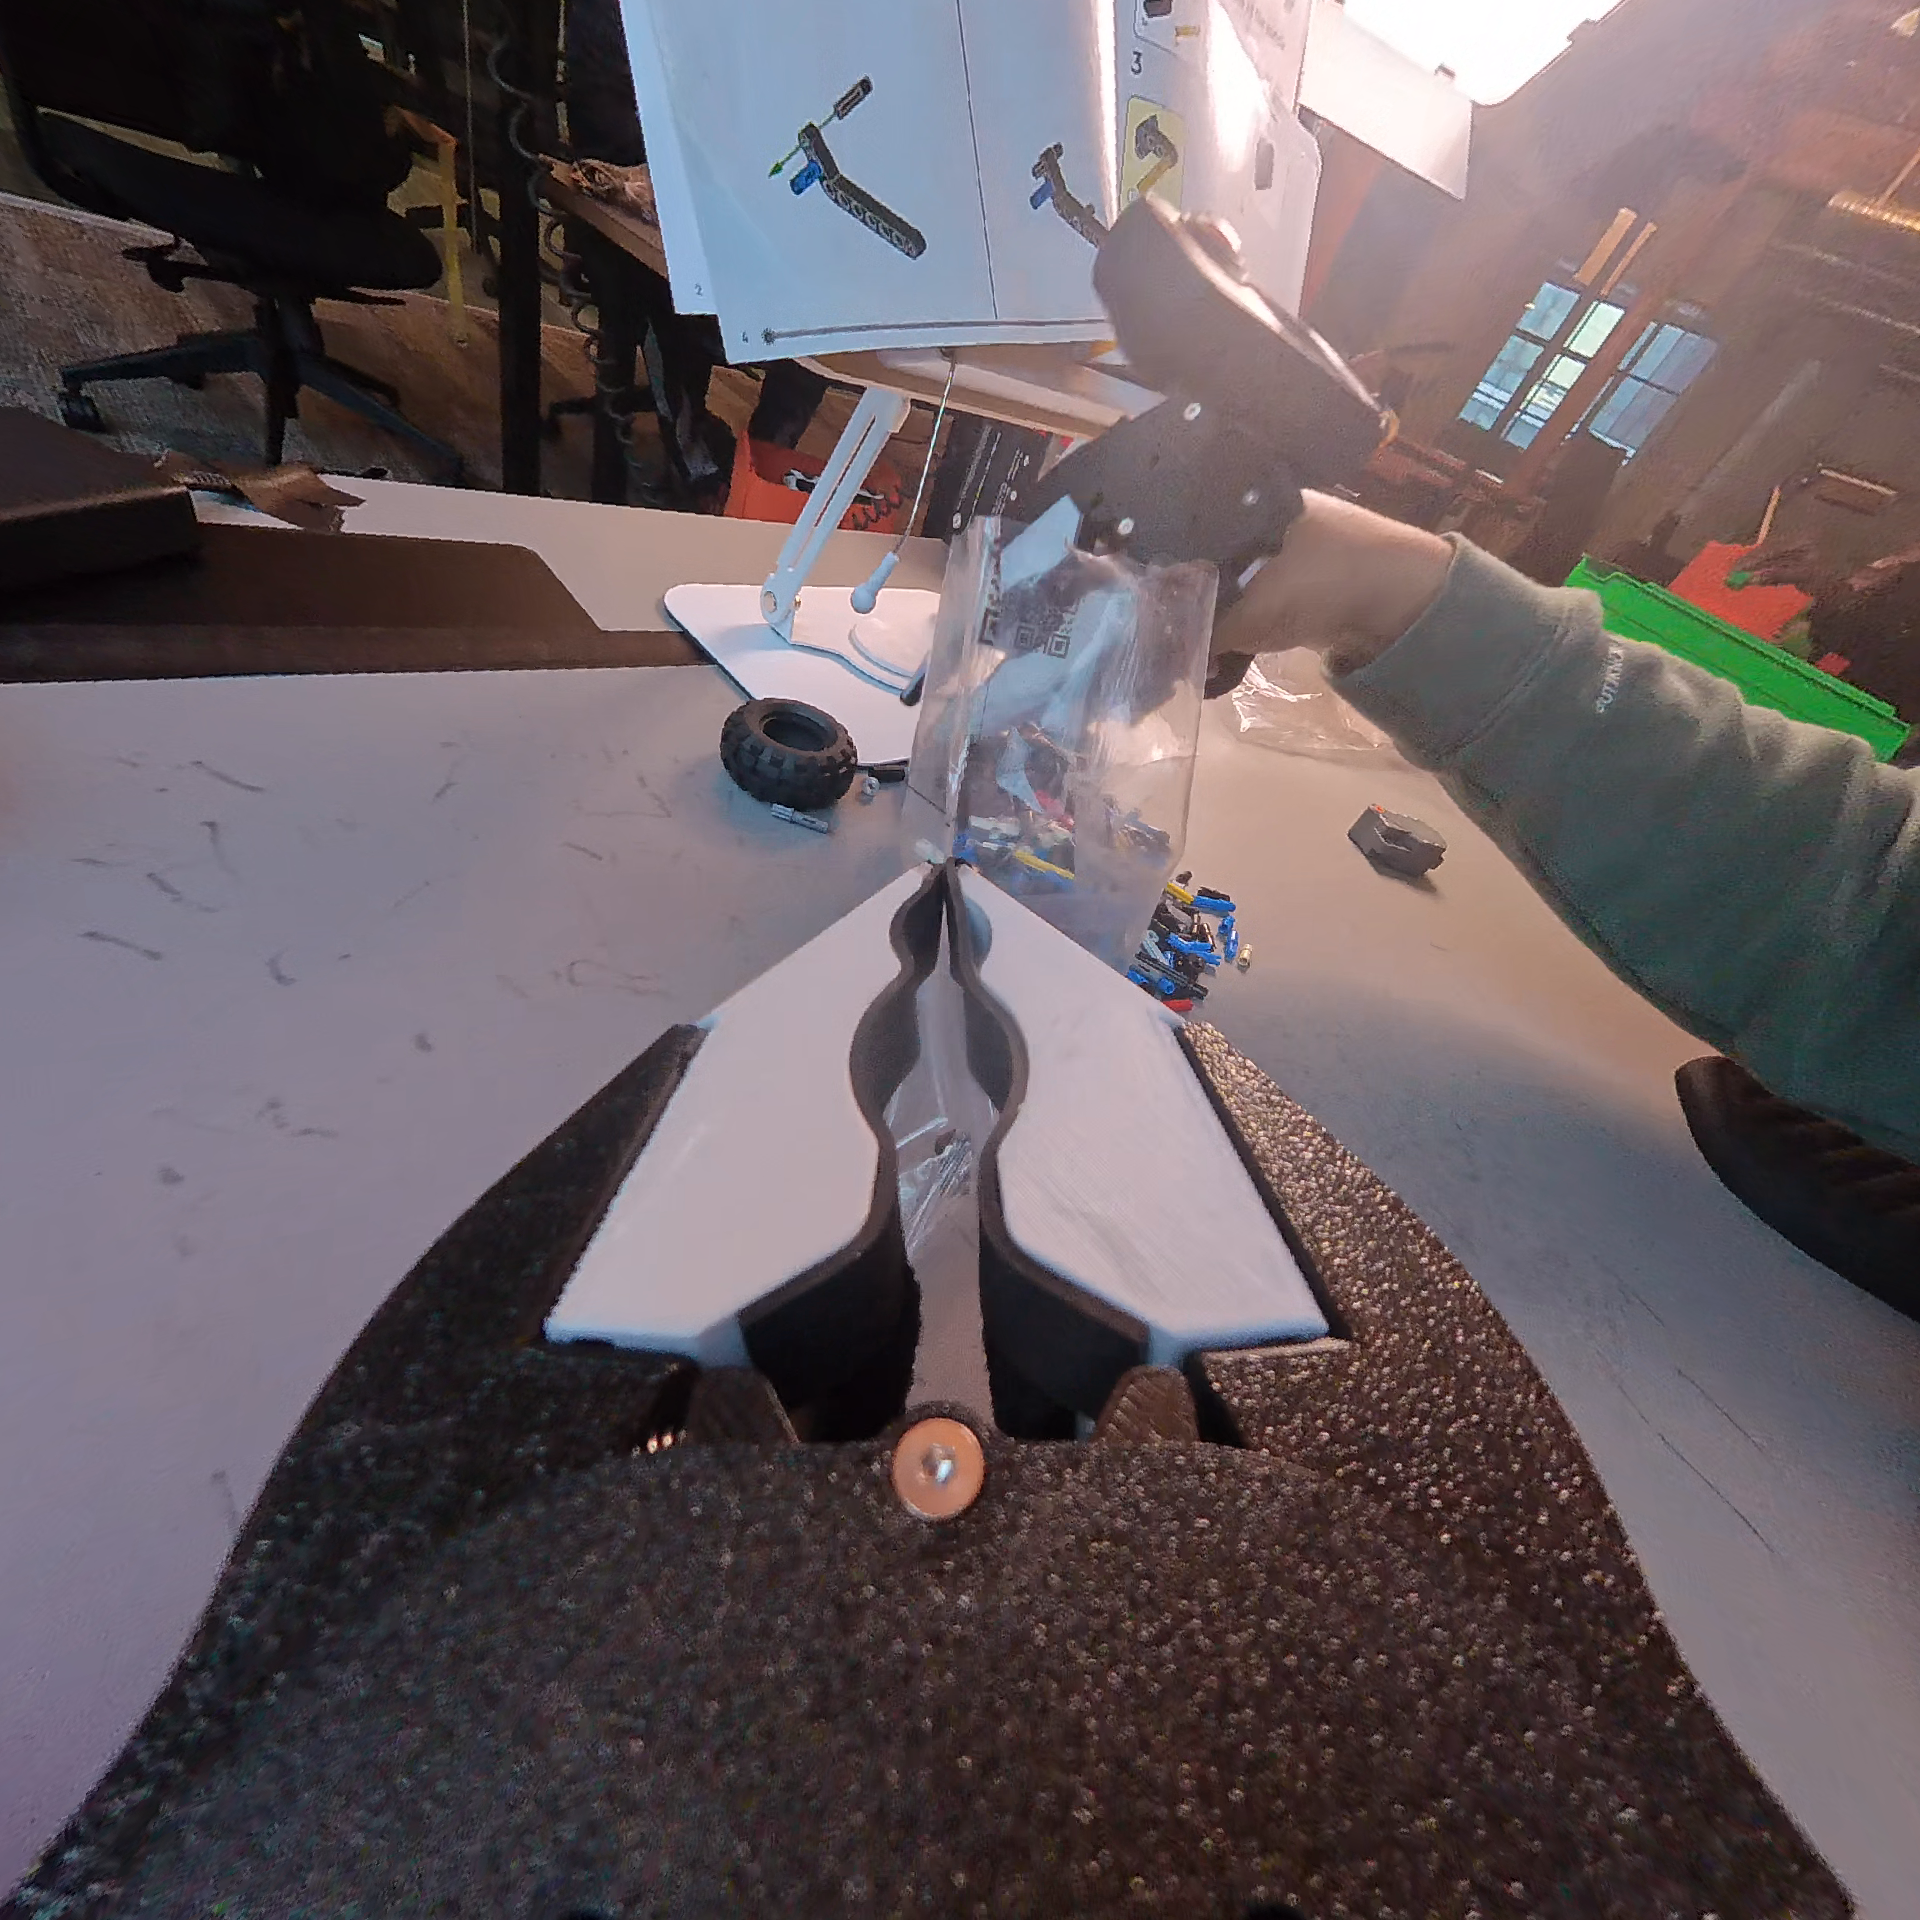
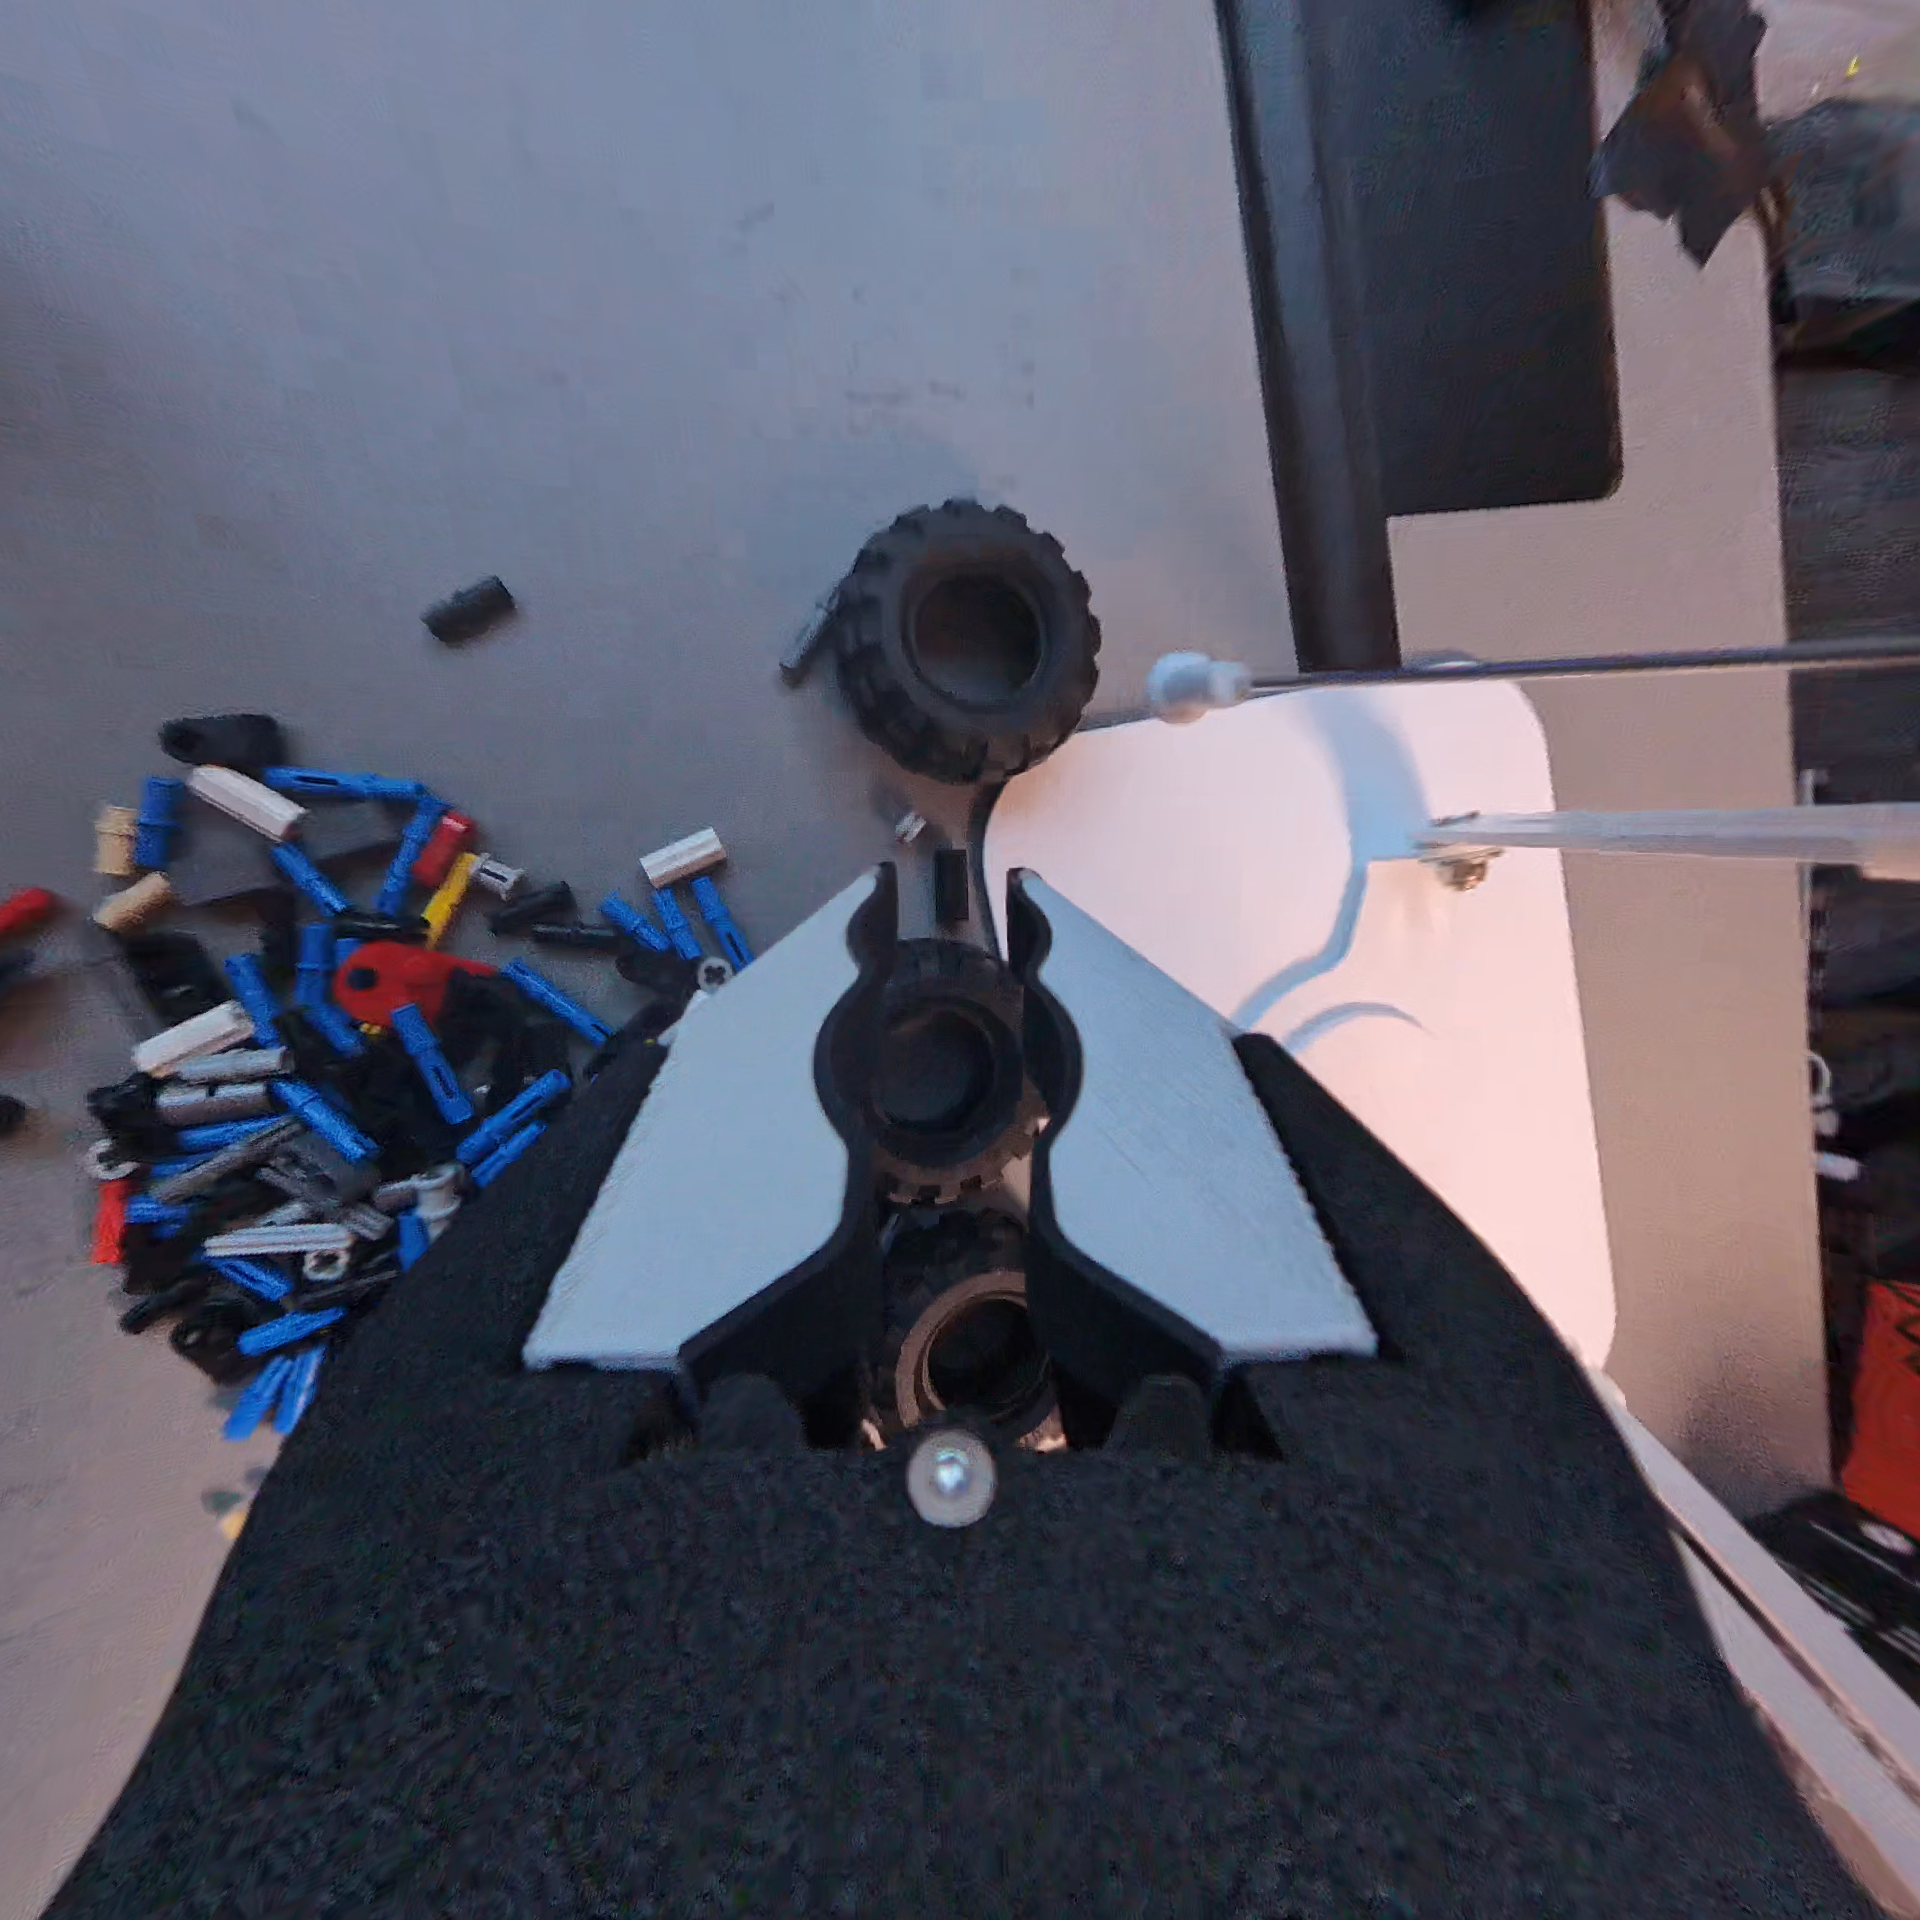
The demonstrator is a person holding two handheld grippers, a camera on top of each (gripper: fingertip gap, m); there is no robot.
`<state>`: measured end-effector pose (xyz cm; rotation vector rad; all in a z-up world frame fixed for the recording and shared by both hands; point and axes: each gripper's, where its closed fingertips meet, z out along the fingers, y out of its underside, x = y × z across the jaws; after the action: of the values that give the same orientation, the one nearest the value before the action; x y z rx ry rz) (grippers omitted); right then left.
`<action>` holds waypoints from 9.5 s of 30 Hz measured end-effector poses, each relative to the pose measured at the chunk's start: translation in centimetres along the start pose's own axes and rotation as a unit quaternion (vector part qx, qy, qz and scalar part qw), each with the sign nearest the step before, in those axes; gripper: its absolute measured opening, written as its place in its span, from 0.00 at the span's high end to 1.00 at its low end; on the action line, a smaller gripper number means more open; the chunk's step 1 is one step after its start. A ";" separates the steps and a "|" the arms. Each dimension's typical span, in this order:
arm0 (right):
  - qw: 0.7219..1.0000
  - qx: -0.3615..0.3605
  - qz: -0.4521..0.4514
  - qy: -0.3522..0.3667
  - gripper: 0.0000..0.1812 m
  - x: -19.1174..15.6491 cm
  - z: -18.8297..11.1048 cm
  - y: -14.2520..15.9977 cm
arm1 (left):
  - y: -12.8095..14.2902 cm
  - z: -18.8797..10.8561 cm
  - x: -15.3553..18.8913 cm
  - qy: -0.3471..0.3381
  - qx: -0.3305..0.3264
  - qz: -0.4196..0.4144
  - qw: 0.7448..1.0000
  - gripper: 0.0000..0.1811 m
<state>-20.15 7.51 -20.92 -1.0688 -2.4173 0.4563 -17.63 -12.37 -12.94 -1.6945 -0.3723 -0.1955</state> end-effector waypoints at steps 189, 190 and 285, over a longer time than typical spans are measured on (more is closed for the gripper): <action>0.905 0.404 0.008 -0.130 0.81 -10.6 -14.2 -8.4 | 1.6 1.2 3.8 0.085 -0.032 0.036 0.995 1.00; 0.900 0.415 0.021 -0.129 0.81 -9.9 -14.9 -8.3 | 1.5 1.1 3.6 0.081 -0.029 0.034 0.996 1.00; 0.991 0.061 -0.023 -0.114 0.90 -11.4 -0.1 -0.7 | -0.3 -0.3 0.3 -0.002 0.015 0.035 0.999 1.00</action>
<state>-13.73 -1.54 -23.66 -0.9504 -2.5650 0.7368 -17.40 -12.55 -12.54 -1.6756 -0.3165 -0.1344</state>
